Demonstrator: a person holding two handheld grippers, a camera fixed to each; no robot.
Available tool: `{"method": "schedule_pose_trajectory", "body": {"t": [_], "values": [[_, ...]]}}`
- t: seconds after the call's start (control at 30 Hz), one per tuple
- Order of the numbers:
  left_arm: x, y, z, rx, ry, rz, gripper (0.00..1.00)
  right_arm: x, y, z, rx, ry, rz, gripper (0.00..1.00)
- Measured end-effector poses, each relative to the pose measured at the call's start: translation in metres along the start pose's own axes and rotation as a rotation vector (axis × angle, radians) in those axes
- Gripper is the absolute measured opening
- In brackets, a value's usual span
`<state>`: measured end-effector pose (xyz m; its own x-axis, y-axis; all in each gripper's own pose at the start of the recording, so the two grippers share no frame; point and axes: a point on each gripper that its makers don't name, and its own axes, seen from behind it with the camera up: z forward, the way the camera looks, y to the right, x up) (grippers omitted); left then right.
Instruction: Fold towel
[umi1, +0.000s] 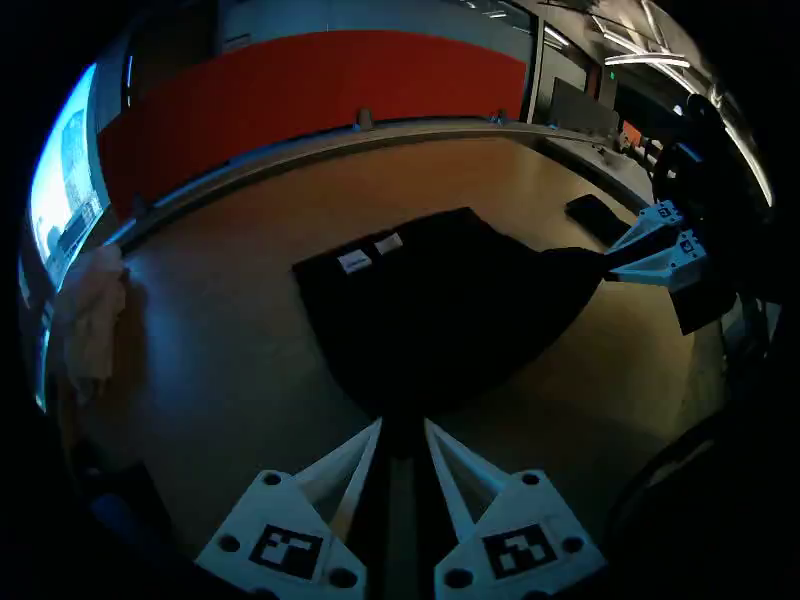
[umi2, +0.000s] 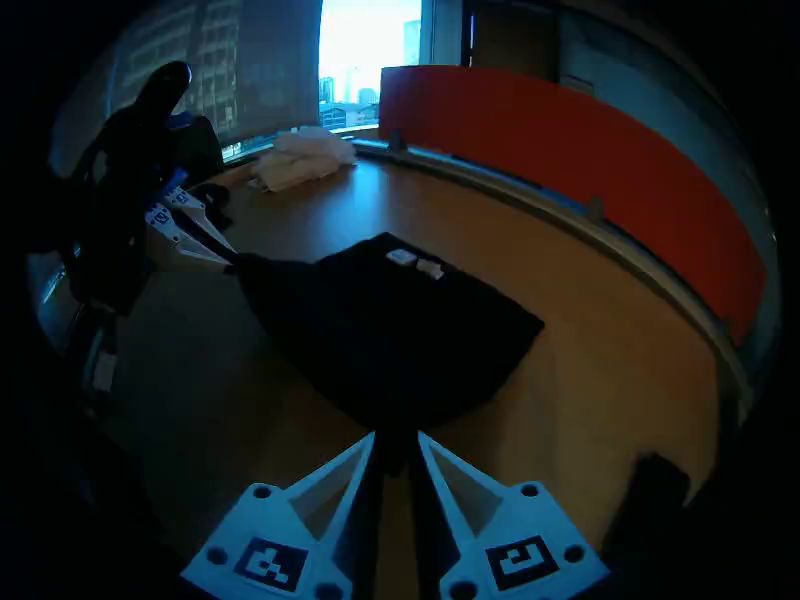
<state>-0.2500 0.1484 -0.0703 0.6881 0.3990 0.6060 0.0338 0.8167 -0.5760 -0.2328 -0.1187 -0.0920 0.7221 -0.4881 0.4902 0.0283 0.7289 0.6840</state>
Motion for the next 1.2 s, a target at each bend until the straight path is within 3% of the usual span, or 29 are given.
{"method": "schedule_pose_trajectory", "body": {"t": [0.37,0.7,1.2], "values": [[0.016,0.017,-0.037,-0.007,0.025,-0.001,0.13,0.025,0.001,-0.037,-0.020,0.041,-0.011,0.15],[0.021,0.029,-0.058,-0.021,0.026,-0.016,0.13,0.034,-0.007,-0.065,-0.016,0.053,-0.032,0.15],[0.018,0.044,-0.083,-0.041,0.011,-0.010,0.13,0.034,-0.016,-0.083,-0.012,0.043,-0.047,0.15]]}}
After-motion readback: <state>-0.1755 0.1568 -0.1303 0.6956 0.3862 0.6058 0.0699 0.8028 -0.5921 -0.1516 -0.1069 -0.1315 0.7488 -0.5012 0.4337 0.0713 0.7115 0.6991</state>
